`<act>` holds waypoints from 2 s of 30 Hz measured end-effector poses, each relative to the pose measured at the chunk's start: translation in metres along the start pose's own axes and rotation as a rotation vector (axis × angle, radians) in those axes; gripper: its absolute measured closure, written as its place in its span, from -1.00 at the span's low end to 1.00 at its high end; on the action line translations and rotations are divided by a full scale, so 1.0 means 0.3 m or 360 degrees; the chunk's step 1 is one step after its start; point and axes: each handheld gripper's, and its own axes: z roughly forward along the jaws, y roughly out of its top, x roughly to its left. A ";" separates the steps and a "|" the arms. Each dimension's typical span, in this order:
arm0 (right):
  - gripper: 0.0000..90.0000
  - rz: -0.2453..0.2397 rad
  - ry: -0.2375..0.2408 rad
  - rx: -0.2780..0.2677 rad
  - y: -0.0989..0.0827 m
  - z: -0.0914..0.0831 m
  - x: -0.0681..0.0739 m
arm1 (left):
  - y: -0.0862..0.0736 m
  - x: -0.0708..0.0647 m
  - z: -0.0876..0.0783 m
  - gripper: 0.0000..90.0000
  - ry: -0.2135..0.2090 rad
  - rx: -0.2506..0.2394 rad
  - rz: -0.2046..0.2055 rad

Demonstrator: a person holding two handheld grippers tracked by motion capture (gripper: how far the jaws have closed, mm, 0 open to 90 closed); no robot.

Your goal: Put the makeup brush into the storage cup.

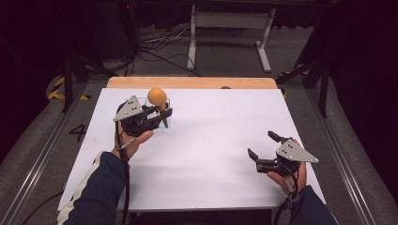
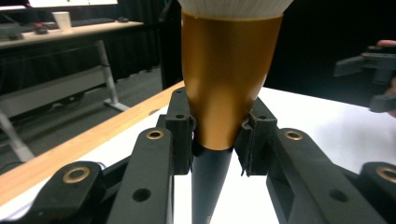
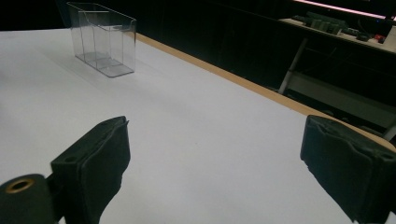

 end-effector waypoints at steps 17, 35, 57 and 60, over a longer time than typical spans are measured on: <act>-0.81 0.0004 0.0016 0.0029 -0.013 0.005 -0.003 | 0.059 0.089 0.015 0.55 0.0122 -0.0019 0.0003; -0.81 0.0007 0.0041 0.0043 -0.017 0.013 -0.002 | 0.079 0.169 0.079 0.55 0.0218 -0.0003 -0.0031; -0.80 -0.0008 0.0058 0.0056 -0.019 0.020 0.000 | 0.021 0.230 0.148 0.56 0.0304 0.0058 -0.0067; -0.80 -0.0010 0.0058 0.0058 -0.020 0.020 -0.001 | 0.005 0.238 0.163 0.56 0.0310 0.0075 -0.0087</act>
